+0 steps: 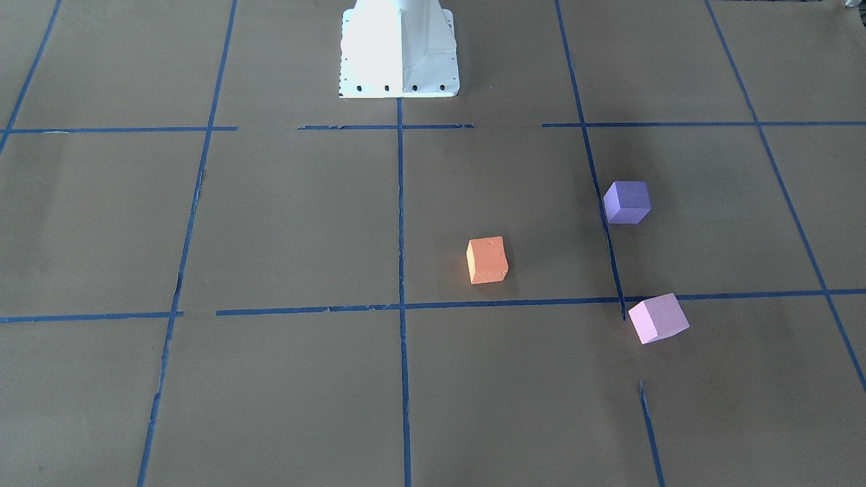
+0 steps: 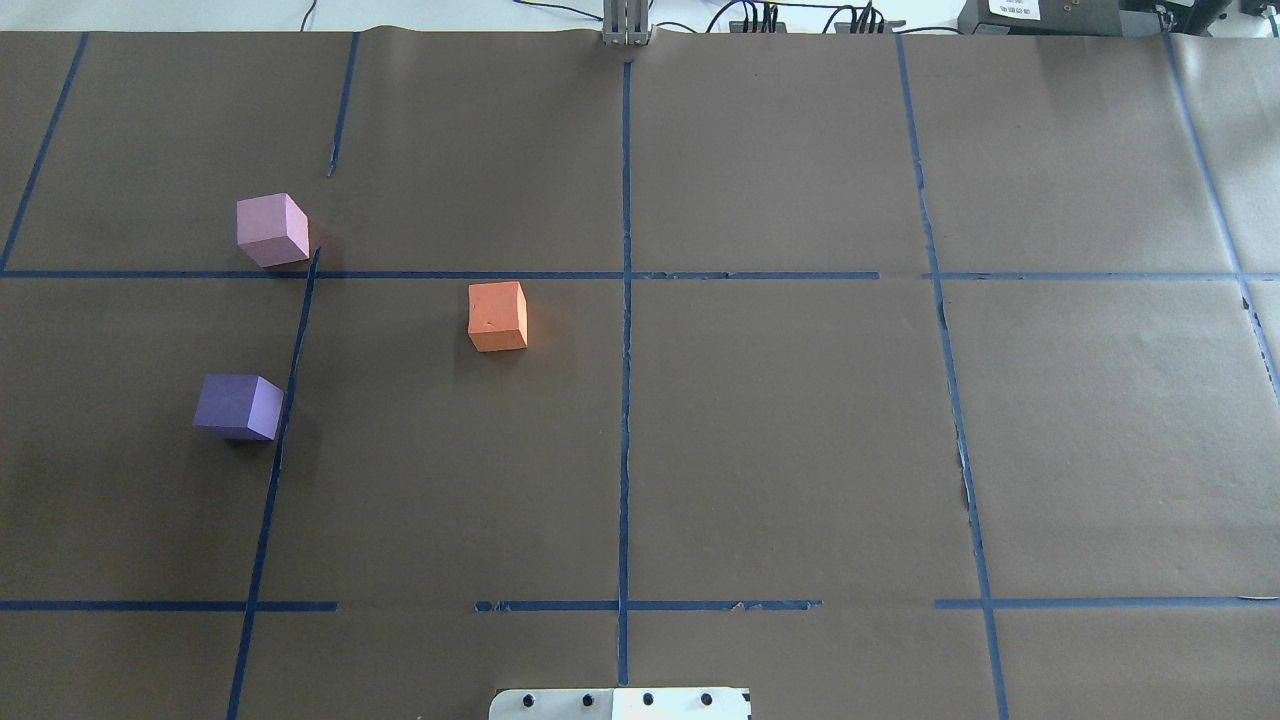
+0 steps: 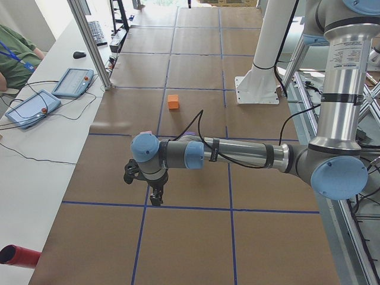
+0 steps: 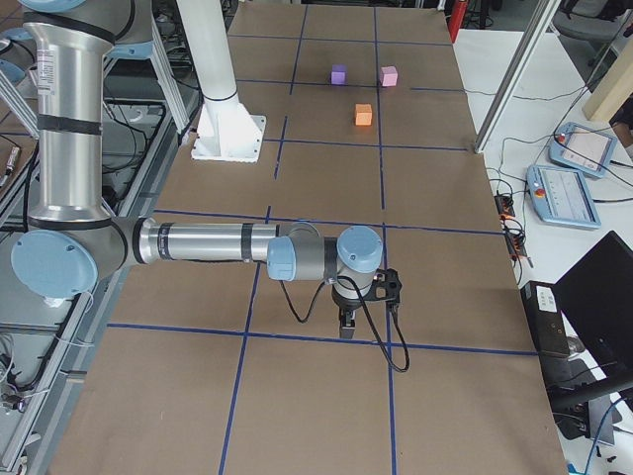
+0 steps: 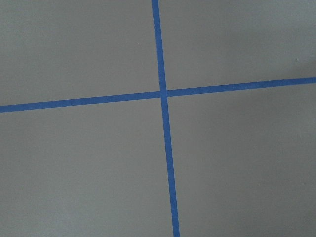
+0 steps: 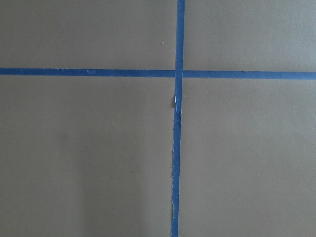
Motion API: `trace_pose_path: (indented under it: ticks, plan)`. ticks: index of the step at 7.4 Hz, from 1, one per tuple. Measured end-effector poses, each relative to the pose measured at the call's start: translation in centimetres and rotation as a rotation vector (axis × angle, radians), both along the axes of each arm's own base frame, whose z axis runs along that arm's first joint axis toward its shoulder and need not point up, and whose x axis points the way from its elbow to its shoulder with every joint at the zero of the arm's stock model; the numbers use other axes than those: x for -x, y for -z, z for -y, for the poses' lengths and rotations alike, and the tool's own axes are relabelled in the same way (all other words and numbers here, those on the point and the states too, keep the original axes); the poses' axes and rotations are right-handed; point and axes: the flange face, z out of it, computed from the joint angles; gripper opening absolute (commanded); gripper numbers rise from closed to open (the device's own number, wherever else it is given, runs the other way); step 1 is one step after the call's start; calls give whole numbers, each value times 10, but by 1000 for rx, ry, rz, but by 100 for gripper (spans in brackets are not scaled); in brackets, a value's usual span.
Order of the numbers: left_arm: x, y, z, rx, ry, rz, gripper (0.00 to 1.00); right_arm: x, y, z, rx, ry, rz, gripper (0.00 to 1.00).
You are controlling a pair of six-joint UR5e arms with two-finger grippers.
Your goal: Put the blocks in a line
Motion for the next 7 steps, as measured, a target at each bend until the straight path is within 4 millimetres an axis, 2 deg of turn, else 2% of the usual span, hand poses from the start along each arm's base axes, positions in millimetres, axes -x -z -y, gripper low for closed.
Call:
trace_pose_path:
  ticks: [3,4,5,7]
  plan:
    - [2,7,3,-15,6,-3,100,0,0,0,0,0,0,100]
    - [3,22,7,-37,8,-3,100,0,0,0,0,0,0,100]
    - [3,49,12,-78,12,-4,100,0,0,0,0,0,0,100]
    - [-6,123,17,-169,39,-32,100,0,0,0,0,-1,0,100]
